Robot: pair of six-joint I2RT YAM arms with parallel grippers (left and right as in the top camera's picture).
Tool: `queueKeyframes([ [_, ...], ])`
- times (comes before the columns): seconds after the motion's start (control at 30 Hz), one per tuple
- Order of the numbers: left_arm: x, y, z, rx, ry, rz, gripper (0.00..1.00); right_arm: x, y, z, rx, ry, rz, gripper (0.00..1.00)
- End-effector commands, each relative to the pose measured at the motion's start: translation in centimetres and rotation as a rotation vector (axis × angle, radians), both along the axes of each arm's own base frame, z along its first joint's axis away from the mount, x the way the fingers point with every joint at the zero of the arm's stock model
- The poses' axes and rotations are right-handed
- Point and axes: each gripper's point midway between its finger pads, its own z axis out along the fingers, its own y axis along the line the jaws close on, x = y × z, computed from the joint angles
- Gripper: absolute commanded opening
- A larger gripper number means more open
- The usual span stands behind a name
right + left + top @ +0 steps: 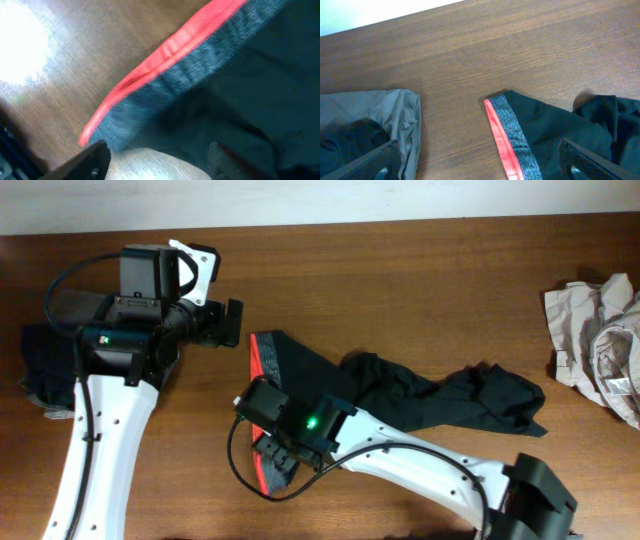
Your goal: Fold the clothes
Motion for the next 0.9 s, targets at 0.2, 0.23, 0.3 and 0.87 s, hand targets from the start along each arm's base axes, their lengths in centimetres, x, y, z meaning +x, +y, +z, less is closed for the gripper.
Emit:
queueKeyframes([
  [0.2,1.5,-1.1,-4.3,-0.028,0.136,-0.022,0.98,7.6,-8.0,5.3,0.038,-0.073,-0.471,0.81],
  [0.23,1.6,-1.4,-5.1,-0.037,0.16,-0.031,0.95,8.6,-9.7,5.2,0.03,-0.052,-0.526,0.81],
  [0.3,1.8,-1.6,-6.7,-0.041,0.206,-0.037,0.91,9.9,-13.0,4.6,0.026,0.013,-0.619,0.81],
  [0.87,3.1,-2.7,-19.6,-0.046,0.521,-0.05,0.53,11.3,-38.7,0.1,0.069,0.386,-1.367,0.75],
])
